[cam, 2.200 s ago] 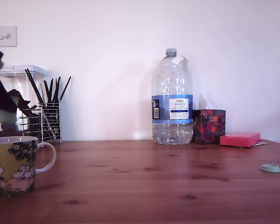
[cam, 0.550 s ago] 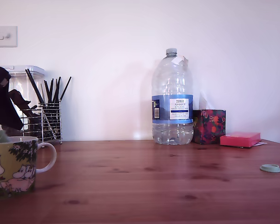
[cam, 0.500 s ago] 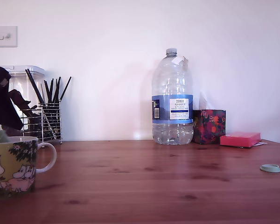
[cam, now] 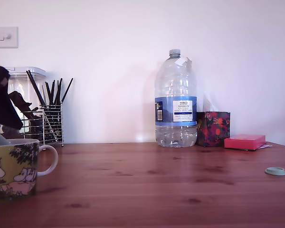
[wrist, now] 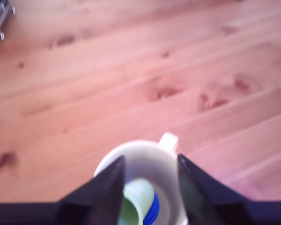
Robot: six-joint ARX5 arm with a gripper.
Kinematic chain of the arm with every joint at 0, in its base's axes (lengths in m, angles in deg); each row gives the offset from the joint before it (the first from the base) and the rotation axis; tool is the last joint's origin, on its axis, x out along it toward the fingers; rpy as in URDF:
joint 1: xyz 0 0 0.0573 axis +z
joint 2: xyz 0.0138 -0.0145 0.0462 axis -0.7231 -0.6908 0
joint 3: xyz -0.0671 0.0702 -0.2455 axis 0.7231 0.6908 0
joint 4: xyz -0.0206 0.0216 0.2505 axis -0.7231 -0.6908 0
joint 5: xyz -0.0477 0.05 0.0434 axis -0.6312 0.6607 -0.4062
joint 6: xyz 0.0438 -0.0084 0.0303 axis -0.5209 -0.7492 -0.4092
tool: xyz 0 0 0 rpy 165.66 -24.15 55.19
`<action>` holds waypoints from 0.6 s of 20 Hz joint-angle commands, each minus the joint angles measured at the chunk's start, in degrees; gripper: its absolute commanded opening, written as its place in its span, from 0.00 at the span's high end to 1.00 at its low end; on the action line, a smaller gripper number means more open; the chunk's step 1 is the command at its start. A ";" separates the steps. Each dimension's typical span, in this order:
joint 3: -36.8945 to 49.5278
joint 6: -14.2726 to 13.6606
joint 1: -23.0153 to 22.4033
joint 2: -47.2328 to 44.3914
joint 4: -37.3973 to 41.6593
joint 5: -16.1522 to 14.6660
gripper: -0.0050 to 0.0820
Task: Pick up the coffee capsules from the table one by one and drop them inside the nearest coffee cup
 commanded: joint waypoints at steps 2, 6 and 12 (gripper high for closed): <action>0.13 0.81 -0.13 2.89 0.07 0.63 0.97; 0.15 0.90 -0.02 8.20 0.11 0.61 0.97; 0.61 1.20 1.86 14.23 0.66 -0.46 0.97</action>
